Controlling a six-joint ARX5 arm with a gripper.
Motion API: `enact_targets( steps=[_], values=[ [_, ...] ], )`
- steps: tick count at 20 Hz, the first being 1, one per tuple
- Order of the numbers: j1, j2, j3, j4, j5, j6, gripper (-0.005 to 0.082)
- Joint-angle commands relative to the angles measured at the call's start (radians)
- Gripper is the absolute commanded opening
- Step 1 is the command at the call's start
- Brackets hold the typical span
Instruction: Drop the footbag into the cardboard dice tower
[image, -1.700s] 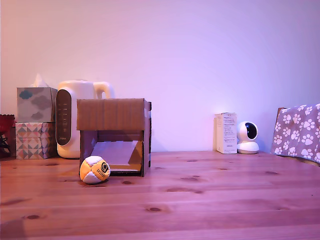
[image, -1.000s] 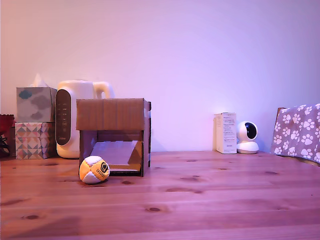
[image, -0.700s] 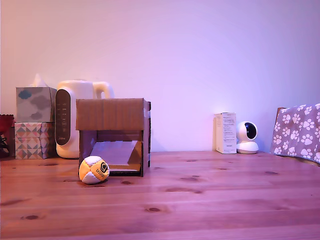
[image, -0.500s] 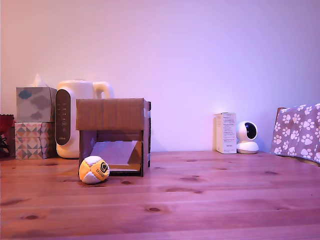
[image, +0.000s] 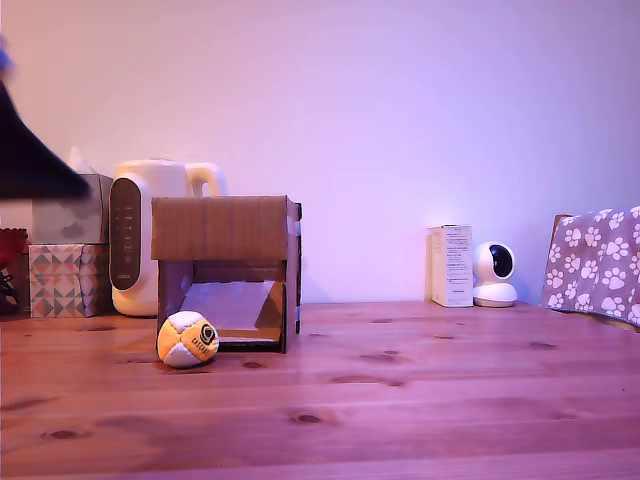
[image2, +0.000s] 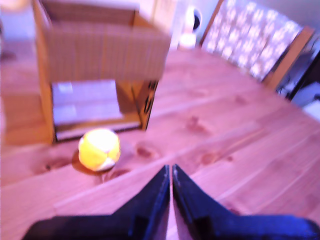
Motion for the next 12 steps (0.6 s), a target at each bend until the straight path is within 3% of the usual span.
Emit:
enact_targets(
  steps=[1, 7, 8, 10, 11, 12],
  values=[
    [-0.008, 0.067, 0.003, 0.067, 0.000, 0.019, -0.0019],
    [-0.011, 0.304, 0.024, 0.232, -0.001, 0.030, 0.0010],
    [-0.012, 0.335, 0.034, 0.245, 0.000, 0.042, 0.0120],
    [-0.016, 0.396, 0.049, 0.292, -0.016, 0.053, 0.0538],
    [-0.018, 0.427, 0.056, 0.322, -0.032, 0.053, 0.0702],
    [-0.019, 0.456, 0.065, 0.336, -0.064, 0.064, 0.0793]
  ],
)
